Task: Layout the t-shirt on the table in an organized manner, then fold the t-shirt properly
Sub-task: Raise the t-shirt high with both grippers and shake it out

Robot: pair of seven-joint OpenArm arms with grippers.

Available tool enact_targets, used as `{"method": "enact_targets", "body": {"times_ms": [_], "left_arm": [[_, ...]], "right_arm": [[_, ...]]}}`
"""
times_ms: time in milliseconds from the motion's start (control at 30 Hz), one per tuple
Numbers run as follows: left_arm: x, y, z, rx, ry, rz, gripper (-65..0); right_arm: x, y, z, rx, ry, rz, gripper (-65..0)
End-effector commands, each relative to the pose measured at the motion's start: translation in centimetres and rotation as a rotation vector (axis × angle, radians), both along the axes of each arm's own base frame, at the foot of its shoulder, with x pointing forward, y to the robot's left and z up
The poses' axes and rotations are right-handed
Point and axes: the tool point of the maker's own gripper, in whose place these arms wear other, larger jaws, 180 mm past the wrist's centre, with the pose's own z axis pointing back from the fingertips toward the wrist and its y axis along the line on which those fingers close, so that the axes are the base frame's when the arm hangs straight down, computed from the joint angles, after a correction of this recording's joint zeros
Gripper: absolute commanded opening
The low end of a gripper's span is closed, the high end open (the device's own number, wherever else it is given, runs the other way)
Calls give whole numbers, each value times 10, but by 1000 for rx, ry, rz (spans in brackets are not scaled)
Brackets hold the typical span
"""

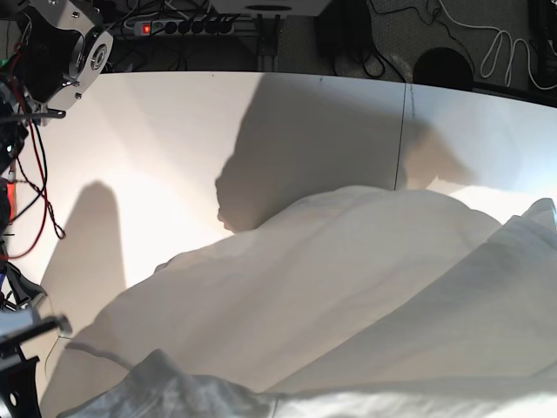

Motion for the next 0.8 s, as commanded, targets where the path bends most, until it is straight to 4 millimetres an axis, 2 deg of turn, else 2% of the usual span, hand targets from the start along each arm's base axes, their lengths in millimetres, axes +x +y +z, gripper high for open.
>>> {"method": "enact_targets", "body": {"times_ms": [0, 267, 467, 667, 767], "left_arm": [[-4, -2, 17, 34, -51, 1, -650], [-5, 0, 14, 21, -50, 10, -650], [-7, -4, 21, 32, -76, 5, -650], [-11, -8, 51, 87, -146, 0, -650], [-15, -10, 67, 117, -181, 1, -650]], "right_arm": [[-8, 3, 12, 4, -53, 19, -650], [-10, 10, -18, 42, 54, 65, -650], [-9, 0, -18, 48, 45, 23, -650], [-2, -22, -11, 71, 16, -97, -650], [-2, -26, -8, 46, 0, -117, -650]]}}
